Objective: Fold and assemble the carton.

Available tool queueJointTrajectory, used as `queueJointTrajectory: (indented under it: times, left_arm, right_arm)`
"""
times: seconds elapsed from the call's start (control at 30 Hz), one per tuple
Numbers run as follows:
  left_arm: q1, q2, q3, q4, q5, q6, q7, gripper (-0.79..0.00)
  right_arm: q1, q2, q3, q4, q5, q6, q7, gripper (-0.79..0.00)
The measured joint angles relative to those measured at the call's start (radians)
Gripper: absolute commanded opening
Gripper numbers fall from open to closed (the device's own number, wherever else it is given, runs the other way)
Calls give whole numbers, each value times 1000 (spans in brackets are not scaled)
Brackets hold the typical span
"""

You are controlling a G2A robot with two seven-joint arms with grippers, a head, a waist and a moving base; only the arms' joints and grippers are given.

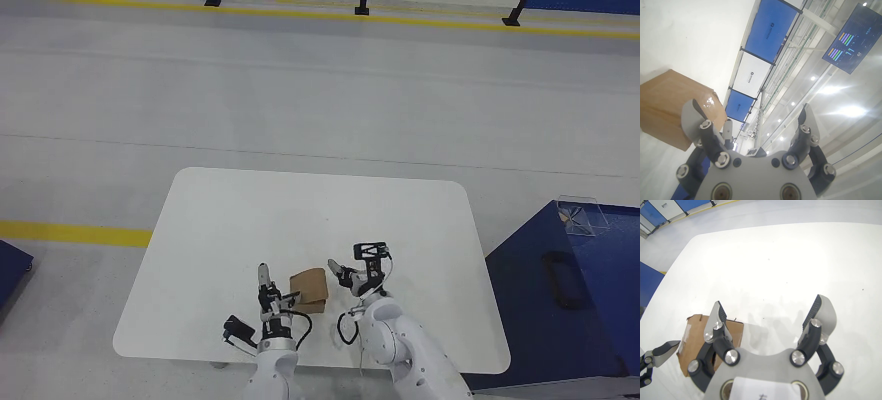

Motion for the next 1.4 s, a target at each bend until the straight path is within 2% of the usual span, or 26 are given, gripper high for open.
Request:
queueJointTrajectory:
  times: [0.17, 0.27, 0.4, 0.5, 0.7, 0.83, 1.13, 1.27, 1.4]
  left_arm:
    - [66, 15, -53, -110, 55, 51, -61, 0]
    - [124, 35, -108, -200, 144, 130, -140, 0]
    - [197, 62, -198, -309, 275, 257, -253, 0]
    - [229, 77, -237, -343, 360, 364, -350, 0]
    - [256, 97, -252, -341, 509, 523, -528, 0]
    - [256, 97, -252, -340, 509, 520, -525, 0]
    - [253, 99, -250, -334, 517, 522, -534, 0]
    - [201, 117, -255, -287, 680, 598, -688, 0]
    - [134, 134, -287, -266, 806, 681, -861, 0]
  right_arm:
    - [-2, 1, 0, 3, -2, -2, 4, 0]
    - [-5, 8, -2, 22, -59, -45, 54, 0]
    - [28, 6, -39, 74, -154, -40, 120, 0]
    - [71, -7, -78, 114, -155, -44, 130, 0]
    - [154, -34, -134, 181, -99, -78, 104, 0]
    - [192, -44, -145, 235, -54, -140, 64, 0]
    - [188, -43, -136, 228, -45, -138, 53, 0]
    - [135, -30, -74, 140, -43, -116, -24, 0]
    - [81, -16, -32, 33, -77, -125, -17, 0]
